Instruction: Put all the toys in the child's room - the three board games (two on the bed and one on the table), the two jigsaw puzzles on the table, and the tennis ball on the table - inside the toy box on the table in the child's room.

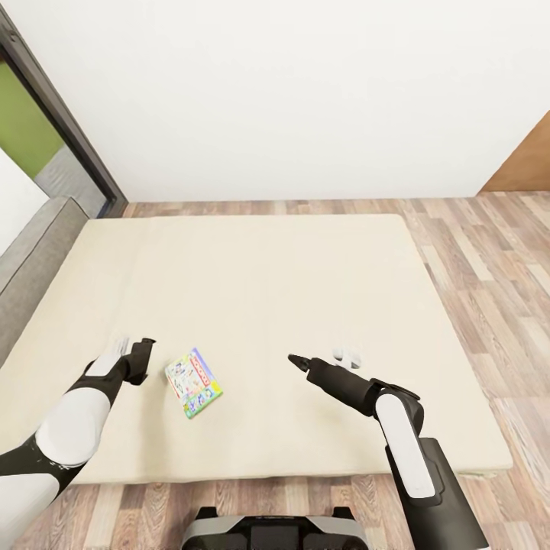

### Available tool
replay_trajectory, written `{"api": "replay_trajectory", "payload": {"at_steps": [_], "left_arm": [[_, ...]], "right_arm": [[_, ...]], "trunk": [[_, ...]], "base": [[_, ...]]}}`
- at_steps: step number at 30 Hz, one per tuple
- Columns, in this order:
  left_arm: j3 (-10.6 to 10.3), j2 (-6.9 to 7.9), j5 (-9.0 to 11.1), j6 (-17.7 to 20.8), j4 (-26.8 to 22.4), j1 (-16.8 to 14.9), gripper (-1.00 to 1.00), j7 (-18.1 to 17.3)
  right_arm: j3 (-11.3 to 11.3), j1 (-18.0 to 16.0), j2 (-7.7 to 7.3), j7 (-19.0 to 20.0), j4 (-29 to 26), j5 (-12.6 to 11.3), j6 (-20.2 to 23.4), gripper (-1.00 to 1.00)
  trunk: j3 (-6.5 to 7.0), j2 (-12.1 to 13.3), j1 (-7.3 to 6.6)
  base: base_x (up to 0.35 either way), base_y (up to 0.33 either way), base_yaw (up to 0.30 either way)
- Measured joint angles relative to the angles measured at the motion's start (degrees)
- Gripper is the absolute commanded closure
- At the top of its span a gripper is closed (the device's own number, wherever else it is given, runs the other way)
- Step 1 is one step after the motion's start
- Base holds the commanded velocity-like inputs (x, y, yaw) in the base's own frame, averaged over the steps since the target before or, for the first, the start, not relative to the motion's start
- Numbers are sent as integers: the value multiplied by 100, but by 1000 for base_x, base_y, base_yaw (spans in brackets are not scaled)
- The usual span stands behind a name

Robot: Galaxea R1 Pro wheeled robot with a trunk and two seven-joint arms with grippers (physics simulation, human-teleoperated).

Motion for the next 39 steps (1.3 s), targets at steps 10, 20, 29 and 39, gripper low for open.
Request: {"api": "replay_trajectory", "payload": {"at_steps": [10,20,29,39], "left_arm": [[23,-51,9,-25,-31,-33,-100,-9],[27,-109,10,-45,-22,-35,-100,-10],[29,-110,10,-56,-24,-36,-100,-16],[-129,48,160,101,-185,125,-100,-177]], "right_arm": [[12,-2,-16,143,-30,-40,45,-100],[-32,-1125,44,983,-40,-271,958,-100],[-36,-1579,24,1123,-35,-1045,1042,-100],[-5,-1417,107,975,136,-994,988,-100]], "trunk": [[-57,0,0],[-61,-1,0],[-62,-1,0],[-62,0,0]], "base": [[0,0,0],[0,0,0],[0,0,0],[0,0,0]]}}
